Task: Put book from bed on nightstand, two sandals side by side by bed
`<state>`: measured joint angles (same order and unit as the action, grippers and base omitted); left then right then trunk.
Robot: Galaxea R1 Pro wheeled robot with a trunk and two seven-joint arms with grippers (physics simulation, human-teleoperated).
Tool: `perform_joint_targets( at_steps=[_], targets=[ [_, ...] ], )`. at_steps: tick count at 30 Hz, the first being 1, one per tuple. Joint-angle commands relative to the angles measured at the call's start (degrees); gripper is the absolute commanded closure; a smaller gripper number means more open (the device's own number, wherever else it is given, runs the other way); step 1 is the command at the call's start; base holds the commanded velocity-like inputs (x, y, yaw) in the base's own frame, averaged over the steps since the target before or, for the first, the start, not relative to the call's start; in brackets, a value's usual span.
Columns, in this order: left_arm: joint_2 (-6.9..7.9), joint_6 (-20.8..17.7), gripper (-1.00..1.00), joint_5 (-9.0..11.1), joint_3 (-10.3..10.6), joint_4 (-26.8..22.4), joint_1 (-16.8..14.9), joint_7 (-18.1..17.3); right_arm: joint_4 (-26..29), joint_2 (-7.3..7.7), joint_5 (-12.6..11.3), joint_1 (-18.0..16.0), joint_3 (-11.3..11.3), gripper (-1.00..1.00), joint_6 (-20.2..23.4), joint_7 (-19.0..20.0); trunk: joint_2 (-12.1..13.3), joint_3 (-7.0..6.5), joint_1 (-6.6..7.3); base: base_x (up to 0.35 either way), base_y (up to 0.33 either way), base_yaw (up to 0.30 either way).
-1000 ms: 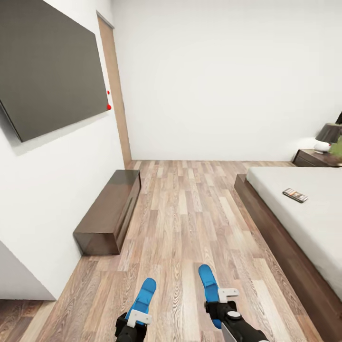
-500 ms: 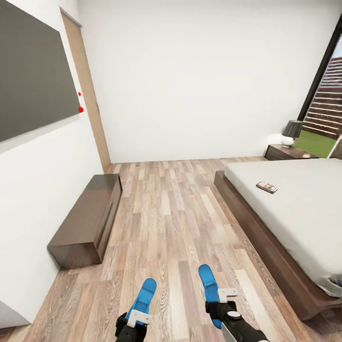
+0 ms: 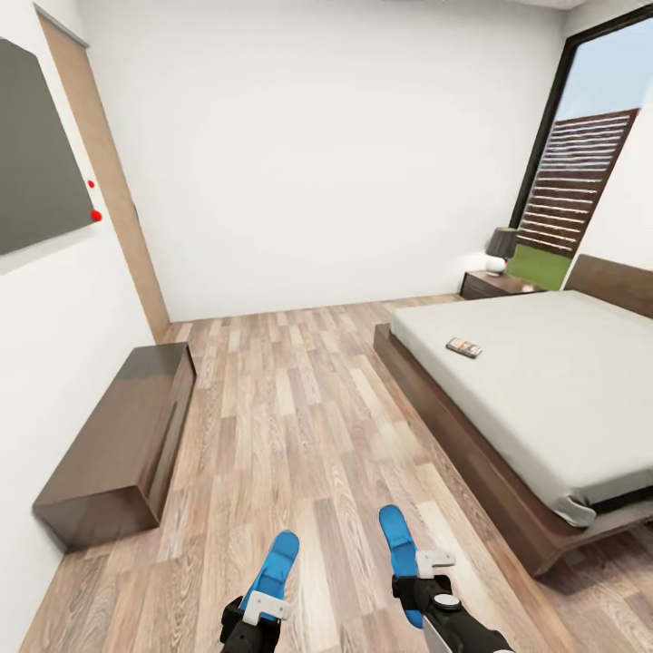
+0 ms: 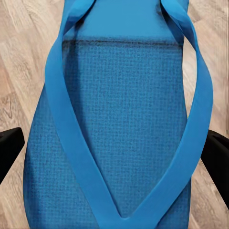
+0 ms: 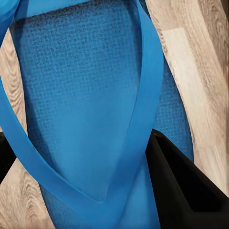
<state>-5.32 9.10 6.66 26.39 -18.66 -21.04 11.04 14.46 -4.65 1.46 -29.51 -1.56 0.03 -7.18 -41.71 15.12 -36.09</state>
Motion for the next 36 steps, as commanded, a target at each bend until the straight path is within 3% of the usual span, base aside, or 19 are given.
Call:
perform_joint_targets(
  at_steps=[1, 36],
  targets=[
    [0.03, 0.22, 1.00, 0.56, 0.51, 0.02, -0.05, 0.39, -0.04, -0.01, -0.02, -0.04, -0.13, 1.00, -0.04, -0.29, -0.06, 0.04, -0.01, 0.000, 0.000, -0.284],
    [0.05, 0.22, 1.00, 0.46, 0.51, 0.02, -0.05, 0.38, -0.04, -0.02, -0.05, -0.03, -0.18, 1.00, -0.07, -0.29, -0.06, -1.19, -0.01, 0.000, 0.000, -0.284]
  ],
)
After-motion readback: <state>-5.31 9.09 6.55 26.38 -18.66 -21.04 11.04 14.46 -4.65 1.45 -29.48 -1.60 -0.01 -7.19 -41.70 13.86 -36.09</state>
